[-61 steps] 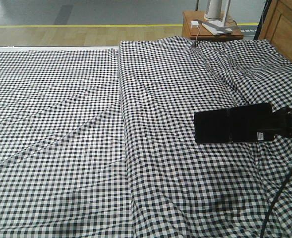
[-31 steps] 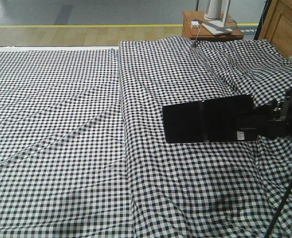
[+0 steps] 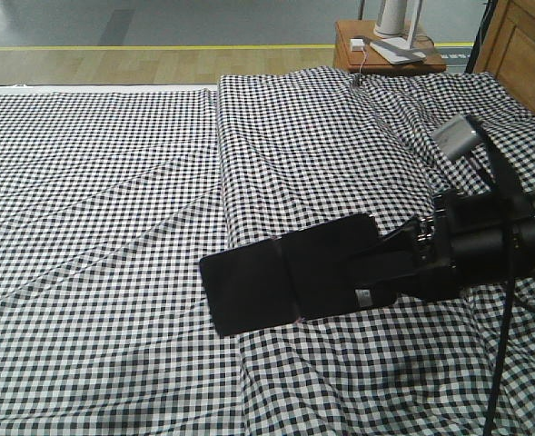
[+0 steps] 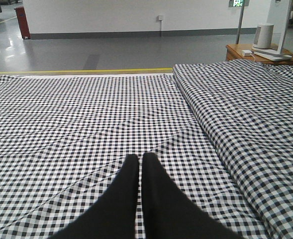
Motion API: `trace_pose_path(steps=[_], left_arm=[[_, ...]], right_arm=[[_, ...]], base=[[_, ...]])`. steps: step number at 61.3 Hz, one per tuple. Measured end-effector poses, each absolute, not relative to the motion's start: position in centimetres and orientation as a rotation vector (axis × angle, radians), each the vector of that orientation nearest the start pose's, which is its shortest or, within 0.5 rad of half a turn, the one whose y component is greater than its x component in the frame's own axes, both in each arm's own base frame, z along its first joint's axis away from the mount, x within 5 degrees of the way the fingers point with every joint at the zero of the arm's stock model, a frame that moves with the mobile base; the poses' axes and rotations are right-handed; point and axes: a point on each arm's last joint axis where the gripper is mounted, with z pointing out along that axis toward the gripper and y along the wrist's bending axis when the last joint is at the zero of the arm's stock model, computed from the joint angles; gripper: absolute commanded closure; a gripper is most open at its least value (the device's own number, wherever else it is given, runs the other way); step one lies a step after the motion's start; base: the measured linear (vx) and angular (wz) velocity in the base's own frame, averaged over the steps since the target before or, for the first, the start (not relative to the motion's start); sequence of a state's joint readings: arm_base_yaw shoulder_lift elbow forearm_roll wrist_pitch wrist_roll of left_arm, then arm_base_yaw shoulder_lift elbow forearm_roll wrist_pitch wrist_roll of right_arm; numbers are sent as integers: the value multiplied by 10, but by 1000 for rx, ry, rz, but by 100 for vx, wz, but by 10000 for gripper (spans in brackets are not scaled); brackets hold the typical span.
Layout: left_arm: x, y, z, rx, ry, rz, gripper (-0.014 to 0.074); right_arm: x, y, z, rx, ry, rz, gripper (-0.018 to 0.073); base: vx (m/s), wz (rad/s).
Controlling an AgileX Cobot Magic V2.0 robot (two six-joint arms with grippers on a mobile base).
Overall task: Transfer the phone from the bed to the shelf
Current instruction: 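Lift the phone with the right gripper and raise it above the bed, then hold the phone in the right gripper while the base turns away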
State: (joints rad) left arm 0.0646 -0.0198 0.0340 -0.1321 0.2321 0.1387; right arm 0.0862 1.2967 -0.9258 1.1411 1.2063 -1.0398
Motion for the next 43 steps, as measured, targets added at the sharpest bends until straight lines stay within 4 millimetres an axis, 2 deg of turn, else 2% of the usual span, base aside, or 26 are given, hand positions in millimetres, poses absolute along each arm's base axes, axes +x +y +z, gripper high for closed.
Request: trace_pose_path(steps=[13, 43], left_arm=[[55, 1, 182, -25, 1728, 29, 596], [55, 1, 182, -25, 1728, 29, 596]], right_arm=[[216, 111, 316, -822, 2160, 1266, 561], [216, 112, 318, -790, 2158, 1295, 561]], base=[[0, 0], [0, 0]])
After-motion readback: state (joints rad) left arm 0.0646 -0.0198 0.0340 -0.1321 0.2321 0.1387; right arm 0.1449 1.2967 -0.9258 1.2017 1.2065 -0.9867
